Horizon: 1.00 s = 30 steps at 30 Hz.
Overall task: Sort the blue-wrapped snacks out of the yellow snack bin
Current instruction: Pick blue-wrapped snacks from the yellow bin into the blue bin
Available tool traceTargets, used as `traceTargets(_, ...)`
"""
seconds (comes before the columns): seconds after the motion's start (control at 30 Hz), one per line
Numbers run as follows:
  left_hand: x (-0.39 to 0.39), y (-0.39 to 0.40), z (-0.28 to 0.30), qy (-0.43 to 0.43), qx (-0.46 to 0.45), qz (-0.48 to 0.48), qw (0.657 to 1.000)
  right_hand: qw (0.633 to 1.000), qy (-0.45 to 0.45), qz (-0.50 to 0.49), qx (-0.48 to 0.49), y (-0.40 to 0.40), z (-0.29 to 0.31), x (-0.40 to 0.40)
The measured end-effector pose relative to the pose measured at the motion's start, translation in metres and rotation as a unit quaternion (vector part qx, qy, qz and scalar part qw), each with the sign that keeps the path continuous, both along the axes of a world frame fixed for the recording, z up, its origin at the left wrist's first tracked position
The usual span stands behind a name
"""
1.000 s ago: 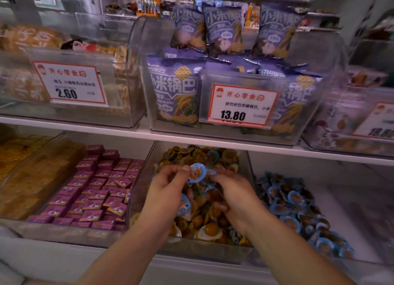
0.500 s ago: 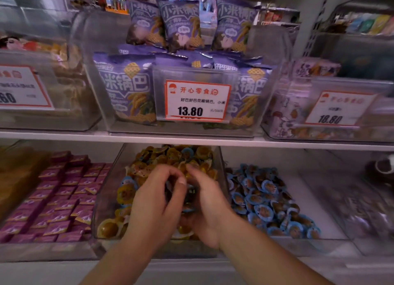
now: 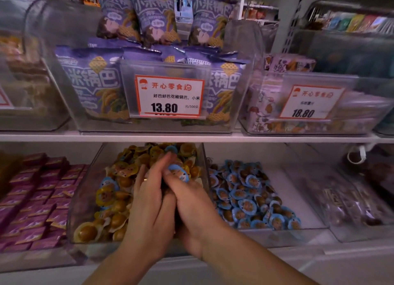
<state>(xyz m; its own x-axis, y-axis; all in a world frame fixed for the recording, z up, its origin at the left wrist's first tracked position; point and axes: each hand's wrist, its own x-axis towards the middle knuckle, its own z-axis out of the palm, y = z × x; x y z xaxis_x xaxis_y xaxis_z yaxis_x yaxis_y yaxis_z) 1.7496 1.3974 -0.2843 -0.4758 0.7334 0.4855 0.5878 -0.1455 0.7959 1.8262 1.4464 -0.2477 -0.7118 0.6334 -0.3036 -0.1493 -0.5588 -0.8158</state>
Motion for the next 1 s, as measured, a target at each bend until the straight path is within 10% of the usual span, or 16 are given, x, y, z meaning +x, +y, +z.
traceTargets(0.13, 0.004, 0.000, 0.007, -0.058, 0.013, -0.052, 0.997, 0.998, 0.029, -0.045, 0.041, 0.019, 0.010, 0.009)
traceTargets(0.33, -0.026, -0.009, 0.007, 0.077, -0.009, 0.002, 0.997, 0.955, -0.095, -0.143, 0.241, 0.079, 0.016, 0.053)
traceTargets(0.53, -0.069, -0.028, 0.004, 0.194, -0.041, 0.119, 0.973, 0.870, -0.363, 0.100, 0.318, 0.121, -0.022, 0.086)
traceTargets(0.77, -0.095, -0.048, 0.002, 0.247, -0.065, 0.154, 0.954, 0.800, -0.297, -0.117, 0.509, 0.125, -0.015, 0.060)
traceTargets(1.0, -0.118, -0.076, -0.004, 0.110, -0.068, 0.223, 0.966, 0.709, -0.191, -0.028, 0.678, 0.049, -0.008, -0.009)
